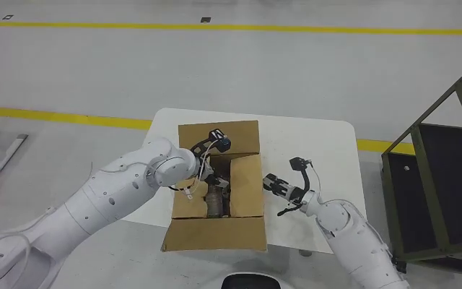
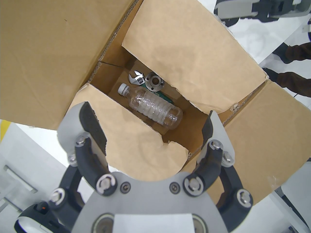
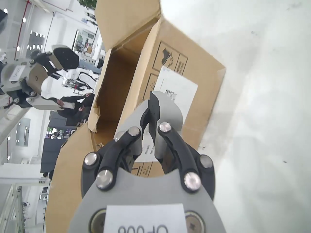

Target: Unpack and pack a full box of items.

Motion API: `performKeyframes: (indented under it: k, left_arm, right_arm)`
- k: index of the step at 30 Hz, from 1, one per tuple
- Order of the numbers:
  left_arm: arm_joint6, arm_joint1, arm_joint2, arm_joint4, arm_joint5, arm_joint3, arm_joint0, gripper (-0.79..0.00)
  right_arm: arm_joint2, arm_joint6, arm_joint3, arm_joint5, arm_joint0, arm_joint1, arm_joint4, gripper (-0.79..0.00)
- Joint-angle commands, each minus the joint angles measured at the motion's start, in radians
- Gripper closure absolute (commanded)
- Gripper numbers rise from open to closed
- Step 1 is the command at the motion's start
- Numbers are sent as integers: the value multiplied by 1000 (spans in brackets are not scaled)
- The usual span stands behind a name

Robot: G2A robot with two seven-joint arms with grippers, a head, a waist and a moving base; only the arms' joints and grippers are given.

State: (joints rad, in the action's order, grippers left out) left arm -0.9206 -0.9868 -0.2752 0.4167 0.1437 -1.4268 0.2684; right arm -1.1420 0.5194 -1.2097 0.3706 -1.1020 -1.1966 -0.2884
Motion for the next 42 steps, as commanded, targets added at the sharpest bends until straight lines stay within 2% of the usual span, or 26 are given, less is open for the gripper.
performKeyframes:
  k: [1,3,9,17,20,34,35,36,38,39,42]
  left_arm:
    - [0,0,0,0,0,0,0,-785]
    - [14,0,-3,-4,-16,10,24,-785]
    - [-65,-13,4,78,-227,17,70,-785]
    - [-169,-54,49,317,-425,0,83,-785]
    - [-199,-75,61,370,-453,21,91,-785]
    - [-246,-166,61,462,-417,144,125,-785]
    - [-246,-171,58,470,-416,150,125,-763]
    - [-247,-175,53,475,-415,155,126,-520]
    - [-248,-182,44,484,-413,162,128,-225]
    - [-247,-184,39,491,-411,164,130,0]
    - [-249,-189,24,510,-405,167,135,0]
  right_arm:
    - [13,6,9,10,0,-3,12,0]
    - [21,17,12,20,0,-5,17,0]
    - [16,37,-6,32,-19,-1,22,0]
    - [-21,41,-38,34,-37,9,24,0]
    - [-26,41,-42,39,-34,10,27,0]
    - [-31,43,-23,45,-18,11,35,0]
    - [-31,43,-22,45,-17,11,35,0]
    - [-31,41,-22,44,-16,11,37,0]
    - [-30,39,-20,43,-15,11,38,0]
    - [-30,39,-20,43,-14,11,39,0]
    - [-30,37,-18,42,-12,11,39,0]
